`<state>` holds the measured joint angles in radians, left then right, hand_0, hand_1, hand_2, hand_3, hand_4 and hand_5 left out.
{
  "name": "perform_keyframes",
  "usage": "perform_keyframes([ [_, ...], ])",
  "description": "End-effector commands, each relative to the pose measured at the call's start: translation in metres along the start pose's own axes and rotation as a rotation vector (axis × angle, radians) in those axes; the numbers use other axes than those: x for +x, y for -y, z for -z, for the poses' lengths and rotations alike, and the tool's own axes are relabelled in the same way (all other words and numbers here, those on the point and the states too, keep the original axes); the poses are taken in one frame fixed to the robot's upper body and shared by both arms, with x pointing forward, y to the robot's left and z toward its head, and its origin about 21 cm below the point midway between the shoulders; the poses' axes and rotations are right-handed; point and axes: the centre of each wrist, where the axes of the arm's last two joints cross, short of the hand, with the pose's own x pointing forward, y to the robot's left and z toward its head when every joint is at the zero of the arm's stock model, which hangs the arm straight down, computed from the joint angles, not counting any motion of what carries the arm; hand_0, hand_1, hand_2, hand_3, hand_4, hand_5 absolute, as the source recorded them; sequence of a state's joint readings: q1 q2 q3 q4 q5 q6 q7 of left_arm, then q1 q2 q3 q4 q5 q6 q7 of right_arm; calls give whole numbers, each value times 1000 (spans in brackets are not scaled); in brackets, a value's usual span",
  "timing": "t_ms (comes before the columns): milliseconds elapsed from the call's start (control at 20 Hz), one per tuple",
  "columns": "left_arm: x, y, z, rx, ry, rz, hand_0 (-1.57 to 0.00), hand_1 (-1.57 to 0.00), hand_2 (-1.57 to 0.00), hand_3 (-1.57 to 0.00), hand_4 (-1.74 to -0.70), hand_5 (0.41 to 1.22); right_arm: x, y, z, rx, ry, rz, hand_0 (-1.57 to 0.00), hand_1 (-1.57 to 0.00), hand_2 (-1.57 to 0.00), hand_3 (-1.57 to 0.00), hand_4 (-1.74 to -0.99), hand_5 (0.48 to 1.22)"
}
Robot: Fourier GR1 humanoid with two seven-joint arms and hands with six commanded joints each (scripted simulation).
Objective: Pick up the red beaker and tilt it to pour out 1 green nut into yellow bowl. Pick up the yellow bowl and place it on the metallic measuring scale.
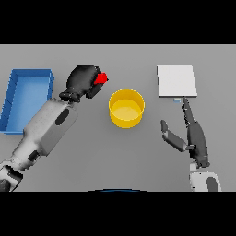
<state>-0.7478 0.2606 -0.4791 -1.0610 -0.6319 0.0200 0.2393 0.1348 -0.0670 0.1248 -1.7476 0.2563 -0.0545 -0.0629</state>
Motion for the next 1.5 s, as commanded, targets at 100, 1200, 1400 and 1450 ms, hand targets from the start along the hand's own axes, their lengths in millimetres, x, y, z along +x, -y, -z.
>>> perform_keyframes([
  [100,12,0,6,-32,39,166,-1570,-1570,-1570,-1570,-1740,1182,-1,-1,2,0,-16,-2,1,1,1,1,-1274,702],
  [1200,80,-3,36,-308,353,1177,-1571,-1571,-1571,-1558,-1739,1221,-9,-5,2,-50,-29,52,1,1,1,1,-1276,600],
  [1400,92,-6,43,-325,352,1311,-1571,-1571,-1571,-1566,-1737,1221,-9,-7,0,-52,-29,25,1,1,1,1,-1250,583],
  [1450,95,-6,46,-326,354,1342,-1571,-1571,-1571,-1567,-1736,1221,-7,-12,0,-51,-33,21,1,1,1,1,-1236,582],
])
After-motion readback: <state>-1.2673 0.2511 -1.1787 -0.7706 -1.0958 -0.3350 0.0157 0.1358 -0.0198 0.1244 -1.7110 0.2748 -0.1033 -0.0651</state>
